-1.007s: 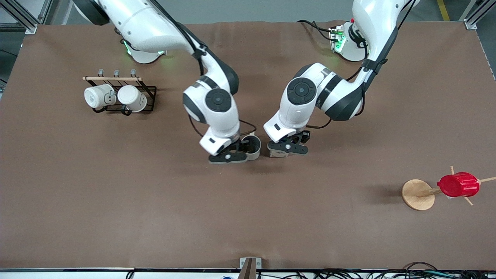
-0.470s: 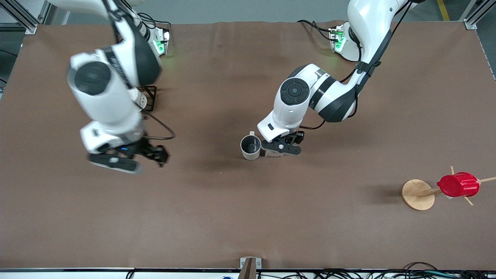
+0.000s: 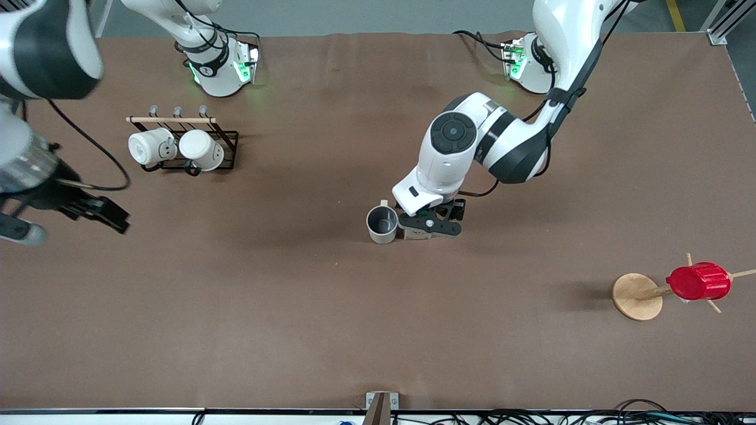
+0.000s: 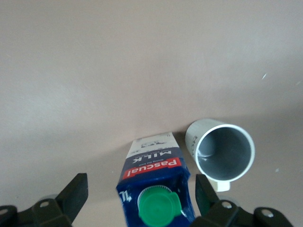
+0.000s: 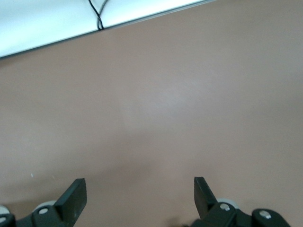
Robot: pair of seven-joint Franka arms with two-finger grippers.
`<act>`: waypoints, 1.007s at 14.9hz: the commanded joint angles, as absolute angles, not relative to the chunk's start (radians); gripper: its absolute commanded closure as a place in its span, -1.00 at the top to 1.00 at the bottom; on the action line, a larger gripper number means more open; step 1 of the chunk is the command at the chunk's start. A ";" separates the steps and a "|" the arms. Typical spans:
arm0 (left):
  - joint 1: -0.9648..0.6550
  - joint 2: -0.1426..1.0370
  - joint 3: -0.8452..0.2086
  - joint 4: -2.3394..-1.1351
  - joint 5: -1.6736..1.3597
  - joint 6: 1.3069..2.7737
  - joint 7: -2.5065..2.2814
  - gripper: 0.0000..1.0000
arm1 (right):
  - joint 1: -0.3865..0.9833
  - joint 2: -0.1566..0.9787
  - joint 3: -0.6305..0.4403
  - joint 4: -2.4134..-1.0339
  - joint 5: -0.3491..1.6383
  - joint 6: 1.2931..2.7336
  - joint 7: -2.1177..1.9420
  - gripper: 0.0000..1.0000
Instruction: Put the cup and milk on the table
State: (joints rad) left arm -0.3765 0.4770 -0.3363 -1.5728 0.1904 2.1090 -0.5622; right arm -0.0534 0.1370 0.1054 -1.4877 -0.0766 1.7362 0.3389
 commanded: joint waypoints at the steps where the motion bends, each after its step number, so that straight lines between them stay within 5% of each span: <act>1: -0.362 0.352 -0.337 -1.592 0.189 2.002 -0.600 1.00 | -0.026 0.029 0.005 -1.526 -0.029 1.648 0.202 1.00; 10: -0.092 0.094 -0.337 -1.609 -0.002 1.750 -0.341 1.00 | -0.046 0.018 0.017 -1.502 -0.020 1.559 0.146 1.00; 15: -0.018 0.034 -0.334 -1.637 -0.003 1.746 -0.290 1.00 | -0.041 0.017 0.017 -1.500 -0.020 1.526 0.135 1.00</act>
